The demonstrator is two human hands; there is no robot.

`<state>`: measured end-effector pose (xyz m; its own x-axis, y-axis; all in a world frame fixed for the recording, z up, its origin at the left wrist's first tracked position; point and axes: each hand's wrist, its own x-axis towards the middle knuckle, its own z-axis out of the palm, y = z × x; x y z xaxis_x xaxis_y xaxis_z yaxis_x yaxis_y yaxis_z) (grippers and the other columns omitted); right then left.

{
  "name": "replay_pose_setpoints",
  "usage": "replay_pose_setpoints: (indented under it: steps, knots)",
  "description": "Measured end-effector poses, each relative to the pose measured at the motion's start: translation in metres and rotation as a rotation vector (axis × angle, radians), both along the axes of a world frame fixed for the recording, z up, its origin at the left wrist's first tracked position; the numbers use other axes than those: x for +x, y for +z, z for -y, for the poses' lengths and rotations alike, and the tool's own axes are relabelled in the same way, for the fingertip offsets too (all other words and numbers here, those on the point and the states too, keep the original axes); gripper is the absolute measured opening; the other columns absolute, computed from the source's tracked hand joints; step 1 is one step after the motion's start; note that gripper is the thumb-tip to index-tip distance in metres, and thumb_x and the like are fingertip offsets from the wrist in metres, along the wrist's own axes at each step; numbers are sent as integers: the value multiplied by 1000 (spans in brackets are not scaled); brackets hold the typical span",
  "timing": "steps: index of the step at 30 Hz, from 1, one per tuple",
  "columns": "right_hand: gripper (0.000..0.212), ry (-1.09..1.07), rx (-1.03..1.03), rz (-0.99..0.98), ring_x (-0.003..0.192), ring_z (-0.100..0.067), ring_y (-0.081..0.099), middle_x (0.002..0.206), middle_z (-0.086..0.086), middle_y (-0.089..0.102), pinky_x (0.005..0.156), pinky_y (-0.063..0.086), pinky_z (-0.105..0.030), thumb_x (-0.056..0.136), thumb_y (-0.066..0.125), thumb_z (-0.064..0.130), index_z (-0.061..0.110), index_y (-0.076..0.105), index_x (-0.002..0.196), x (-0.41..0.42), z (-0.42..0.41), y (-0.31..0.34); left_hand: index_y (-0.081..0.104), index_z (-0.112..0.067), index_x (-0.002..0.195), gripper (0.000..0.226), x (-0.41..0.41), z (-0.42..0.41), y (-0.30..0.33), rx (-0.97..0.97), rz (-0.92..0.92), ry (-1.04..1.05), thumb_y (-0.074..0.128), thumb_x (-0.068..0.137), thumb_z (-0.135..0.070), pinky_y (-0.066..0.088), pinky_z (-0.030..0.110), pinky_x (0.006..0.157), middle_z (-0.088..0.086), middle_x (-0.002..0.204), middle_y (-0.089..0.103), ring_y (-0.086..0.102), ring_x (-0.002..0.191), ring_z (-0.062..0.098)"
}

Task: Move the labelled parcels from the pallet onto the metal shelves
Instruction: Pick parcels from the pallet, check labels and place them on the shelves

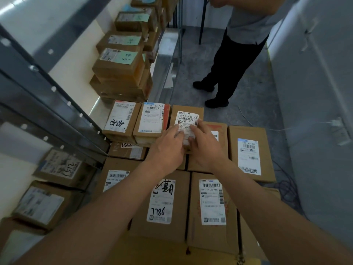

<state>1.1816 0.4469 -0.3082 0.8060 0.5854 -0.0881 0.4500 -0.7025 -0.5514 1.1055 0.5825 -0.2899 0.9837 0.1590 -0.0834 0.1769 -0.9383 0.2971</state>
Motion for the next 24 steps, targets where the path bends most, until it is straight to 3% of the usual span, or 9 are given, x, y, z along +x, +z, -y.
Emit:
replay_pose_setpoints:
  steps: [8,13,17,24]
  knots:
    - [52,-49,-154,139,145,-28,36,167,-4,22,109,38,-47,107,39,35,23,32,157,-19,-7,39,38,-12,154,55,-22,-20,26,-4,52,-26,46,105,-35,33,45,121,7,161,35,33,146,24]
    - [55,-51,-191,209,150,-30,29,163,-9,31,115,33,-44,107,32,43,16,34,155,-33,-15,63,40,-14,150,55,-33,-34,48,11,94,-19,42,104,-45,40,46,115,9,154,44,42,139,25]
    - [56,-76,-161,248,150,-32,29,158,-10,40,113,36,-47,106,34,46,13,40,151,-50,-17,78,36,-14,154,61,-41,-44,60,15,86,-36,37,105,-50,35,49,118,7,159,38,37,145,27]
    - [56,-109,-194,274,149,-29,31,159,-7,39,112,35,-48,106,32,47,15,38,152,-77,-16,94,41,-14,151,58,-57,-50,71,-14,78,-92,35,106,-50,40,48,115,6,155,44,43,140,26]
